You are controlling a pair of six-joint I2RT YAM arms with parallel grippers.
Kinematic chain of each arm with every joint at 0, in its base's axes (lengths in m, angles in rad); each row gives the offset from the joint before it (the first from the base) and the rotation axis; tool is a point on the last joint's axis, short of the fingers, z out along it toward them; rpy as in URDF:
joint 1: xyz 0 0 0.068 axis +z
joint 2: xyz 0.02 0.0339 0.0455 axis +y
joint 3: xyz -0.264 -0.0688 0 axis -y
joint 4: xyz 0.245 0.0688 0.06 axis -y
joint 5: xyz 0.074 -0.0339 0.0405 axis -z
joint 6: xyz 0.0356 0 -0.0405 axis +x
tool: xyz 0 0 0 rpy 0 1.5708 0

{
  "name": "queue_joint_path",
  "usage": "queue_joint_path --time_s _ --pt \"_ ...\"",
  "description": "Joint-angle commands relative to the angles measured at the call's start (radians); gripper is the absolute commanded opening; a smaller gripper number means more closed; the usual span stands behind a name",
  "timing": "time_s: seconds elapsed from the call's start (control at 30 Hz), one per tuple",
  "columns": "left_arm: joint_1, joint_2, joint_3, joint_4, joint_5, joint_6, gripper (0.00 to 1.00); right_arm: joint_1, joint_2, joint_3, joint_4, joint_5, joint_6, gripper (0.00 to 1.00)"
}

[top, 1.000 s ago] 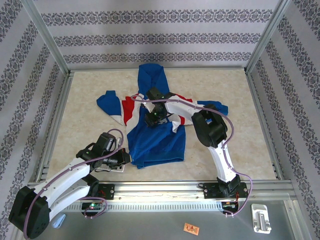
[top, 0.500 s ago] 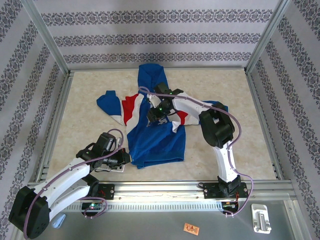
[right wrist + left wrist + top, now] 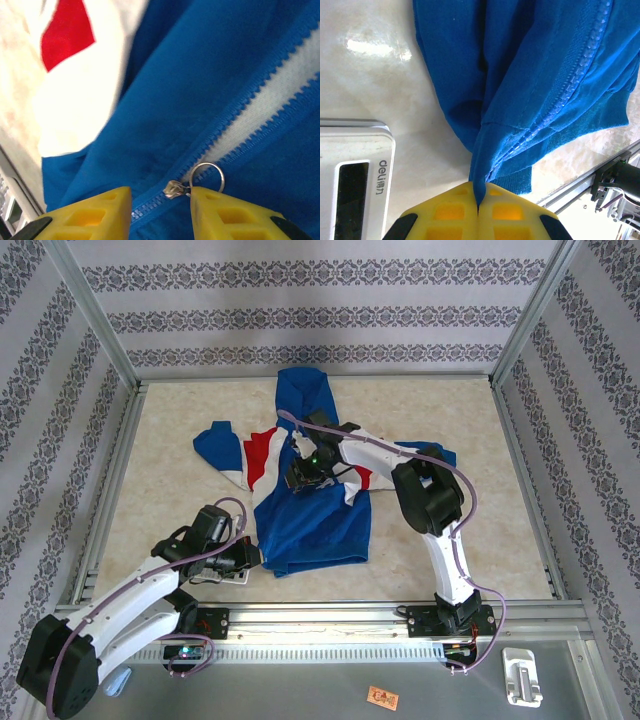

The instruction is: Zip up the jacket

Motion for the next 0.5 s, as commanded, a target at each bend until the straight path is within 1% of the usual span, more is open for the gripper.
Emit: queue_joint_path --time_s 0.0,0.2,0.4,0.47 --pt "0.009 -0.019 -0.002 -0.025 -0.017 0.01 0.0 -0.002 0.004 -0.028 -0.007 0.06 0.055 0.37" --pt "0.009 -0.016 -0.005 -0.023 -0.014 0.012 0.0 -0.003 0.022 -0.034 -0.019 0.109 0.07 0.38" --pt "0.009 -0.015 -0.005 -0.02 -0.014 0.012 0.0 0.008 0.085 -0.007 -0.006 0.077 0.084 0.38" --pt "0.009 -0.015 -0.005 -0.021 -0.014 0.012 0.0 0.014 0.107 0.002 0.011 0.046 0.094 0.38"
